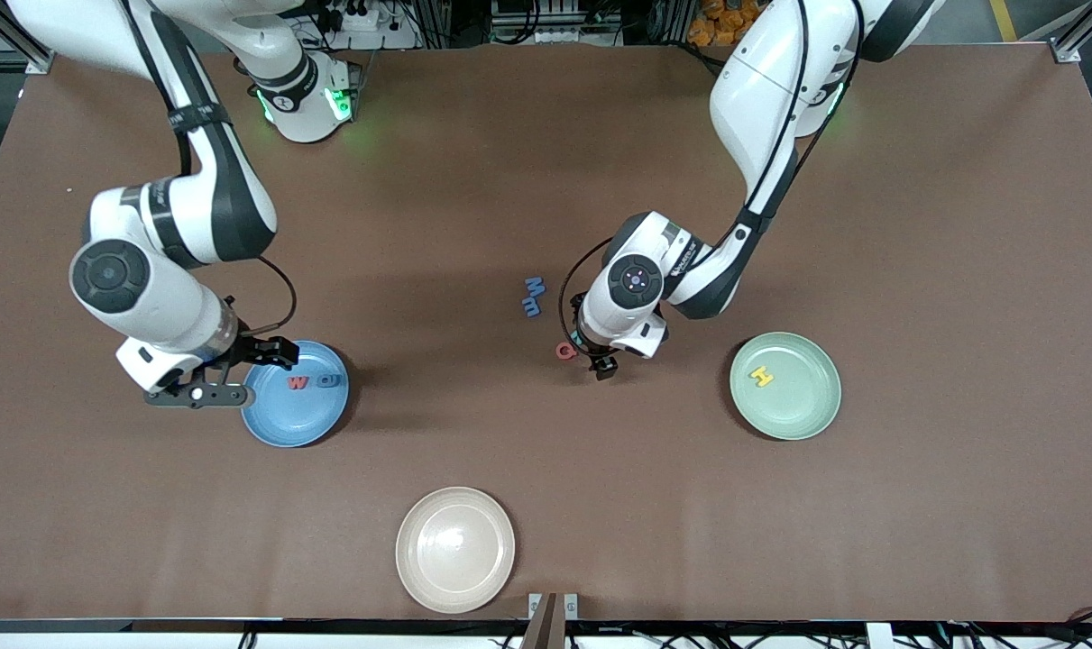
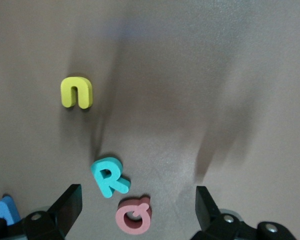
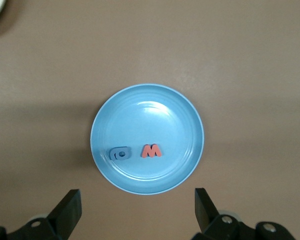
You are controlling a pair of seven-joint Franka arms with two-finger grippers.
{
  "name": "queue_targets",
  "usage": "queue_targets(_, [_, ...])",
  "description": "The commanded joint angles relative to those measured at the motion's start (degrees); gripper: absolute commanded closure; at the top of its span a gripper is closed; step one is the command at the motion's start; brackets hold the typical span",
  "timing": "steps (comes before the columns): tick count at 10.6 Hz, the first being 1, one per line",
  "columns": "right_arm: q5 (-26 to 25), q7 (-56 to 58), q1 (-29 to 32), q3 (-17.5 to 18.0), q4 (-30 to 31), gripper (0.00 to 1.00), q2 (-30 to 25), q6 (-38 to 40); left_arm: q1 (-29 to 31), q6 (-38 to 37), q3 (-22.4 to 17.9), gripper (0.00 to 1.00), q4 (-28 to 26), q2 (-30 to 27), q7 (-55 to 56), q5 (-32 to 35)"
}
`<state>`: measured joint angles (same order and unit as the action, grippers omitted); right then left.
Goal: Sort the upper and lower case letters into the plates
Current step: 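Grasp the teal R with the left gripper while the right gripper withdraws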
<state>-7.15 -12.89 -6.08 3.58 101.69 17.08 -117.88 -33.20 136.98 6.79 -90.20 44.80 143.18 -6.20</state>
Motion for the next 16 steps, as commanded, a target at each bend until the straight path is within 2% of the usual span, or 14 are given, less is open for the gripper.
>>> queue_targets(1, [0.8,1.0,1.4,0.5,1.4,0.0,-4.3,1.6,-1.6,0.7,-0.7,0.0,1.4,1.6,1.8,-0.8])
queue_targets(3, [2.0,1.1,1.9,0.5,1.5,0.0,-8.1,4.3,-5.7,0.7,-3.4,0.0,0.9,2.3,2.0,-0.2])
queue_targets(5, [5.6,2.8,2.8,0.5,1.3,0.0,-12.4,7.9,-6.3,0.7,-4.1,0.0,0.9,2.6,2.8,0.7])
queue_targets(6, [5.7,3.2,2.9,0.5,0.8,0.0,-13.6,9.9,-6.1,0.7,-4.1,0.07,0.9,2.7,2.5,1.7])
queue_targets(8, [5.7,3.4,3.6,0.5,-3.4,0.0,-14.1,16.4,-6.1,0.7,-4.0,0.27,0.7,2.8,1.5,4.6])
queue_targets(10, [5.8,5.1,3.7,0.1,-4.7,0.0,-15.8,19.0,-6.0,0.5,-4.0,0.41,0.6,2.7,1.1,4.9])
queue_targets(11, [6.0,6.6,3.3,-2.3,-5.4,0.0,-17.0,21.5,-5.9,0.5,-4.0,0.49,0.6,2.7,0.0,4.9])
queue_targets(13, [9.9,11.6,3.1,-5.1,-9.0,0.0,-17.2,26.4,-6.2,0.2,-4.0,0.54,0.5,2.8,-2.5,4.9])
queue_targets(14, [9.8,11.9,3.3,-5.2,-10.4,0.0,-17.0,26.5,-6.3,0.0,-4.0,0.63,0.2,2.8,-2.7,5.0])
queue_targets(15, [9.8,11.8,3.4,-5.2,-11.7,0.0,-16.9,26.6,-6.3,0.0,-4.0,0.77,0.2,2.7,-4.1,5.0])
queue_targets(16, [9.7,11.9,3.6,-5.2,-12.3,0.0,-16.8,26.6,-6.3,-0.3,-4.0,0.81,0.2,2.7,-5.8,5.0])
